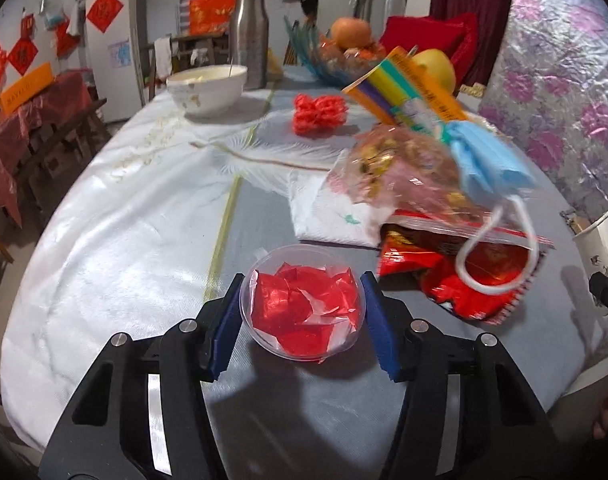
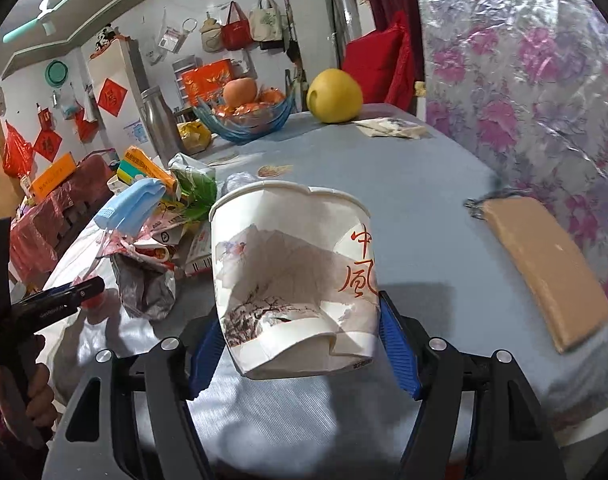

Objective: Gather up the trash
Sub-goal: 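Grasp the red jelly cup with the left gripper while the right gripper grasps the white paper cup, then carry the white paper cup to the red wastebasket and release it with the right gripper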

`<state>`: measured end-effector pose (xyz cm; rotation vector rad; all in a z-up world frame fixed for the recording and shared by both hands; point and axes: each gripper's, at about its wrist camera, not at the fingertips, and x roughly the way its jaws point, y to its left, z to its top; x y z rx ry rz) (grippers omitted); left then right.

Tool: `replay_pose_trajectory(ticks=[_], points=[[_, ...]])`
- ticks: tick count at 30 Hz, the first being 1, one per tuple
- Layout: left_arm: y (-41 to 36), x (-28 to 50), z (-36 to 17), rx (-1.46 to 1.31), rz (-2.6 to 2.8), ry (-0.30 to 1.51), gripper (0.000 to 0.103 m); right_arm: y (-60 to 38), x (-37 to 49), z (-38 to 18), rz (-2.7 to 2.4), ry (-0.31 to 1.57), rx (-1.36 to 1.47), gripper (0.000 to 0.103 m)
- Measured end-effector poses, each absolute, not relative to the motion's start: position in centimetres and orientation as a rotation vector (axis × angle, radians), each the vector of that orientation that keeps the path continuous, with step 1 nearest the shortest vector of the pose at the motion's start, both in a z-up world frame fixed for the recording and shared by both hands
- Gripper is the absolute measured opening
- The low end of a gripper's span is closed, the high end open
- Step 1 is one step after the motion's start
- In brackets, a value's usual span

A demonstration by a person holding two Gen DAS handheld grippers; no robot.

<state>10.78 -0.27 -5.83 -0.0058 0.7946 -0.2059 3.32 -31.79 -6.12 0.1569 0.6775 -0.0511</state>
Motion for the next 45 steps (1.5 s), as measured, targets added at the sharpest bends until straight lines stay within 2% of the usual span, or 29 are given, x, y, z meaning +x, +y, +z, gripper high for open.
replay_pose_trajectory(ticks=[9, 16, 25, 27, 29, 31, 35, 39, 41, 43, 45], points=[[-3.1, 4.6, -1.9, 0.049, -0.313, 0.682, 0.057, -35.0, -3.4, -5.2, -0.109, 0.639, 0.177, 0.07], [-8.8, 0.0, -0.5, 0.135, -0.5, 0.653, 0.057, -39.6, -10.0, -6.7, -0.224, 0.686, 0.194, 0.07], [-20.8, -2.4, -2.6, 0.284, -0.783, 0.742, 0.057, -46.6, -14.6, -18.4, -0.356, 1.024, 0.273, 0.071], [-23.6, -2.8, -3.5, 0.316, -0.836, 0.772, 0.057, -47.5, -14.6, -21.7, -0.333, 1.121, 0.312, 0.079], [-25.9, -3.2, -4.5, 0.354, -0.88, 0.796, 0.057, -48.1, -15.0, -23.2, -0.368, 1.154, 0.315, 0.081], [-28.1, -4.1, -5.6, 0.403, -0.919, 0.812, 0.057, -48.7, -15.5, -23.0, -0.394, 1.137, 0.31, 0.082], [-32.2, -5.5, -7.8, 0.473, -0.996, 0.855, 0.057, -50.6, -17.5, -19.1, -0.533, 1.013, 0.274, 0.087], [-35.5, -7.1, -9.6, 0.531, -1.073, 0.907, 0.058, -51.3, -19.6, -15.8, -0.625, 0.915, 0.258, 0.087], [-36.6, -7.8, -10.2, 0.56, -1.092, 0.921, 0.075, -51.7, -19.7, -15.6, -0.637, 0.88, 0.255, 0.087], [-37.1, -8.4, -10.3, 0.565, -1.103, 0.92, 0.086, -51.4, -20.2, -15.0, -0.643, 0.854, 0.245, 0.087], [-36.6, -8.6, -9.8, 0.558, -1.104, 0.903, 0.091, -50.9, -20.5, -14.4, -0.631, 0.831, 0.253, 0.087]])
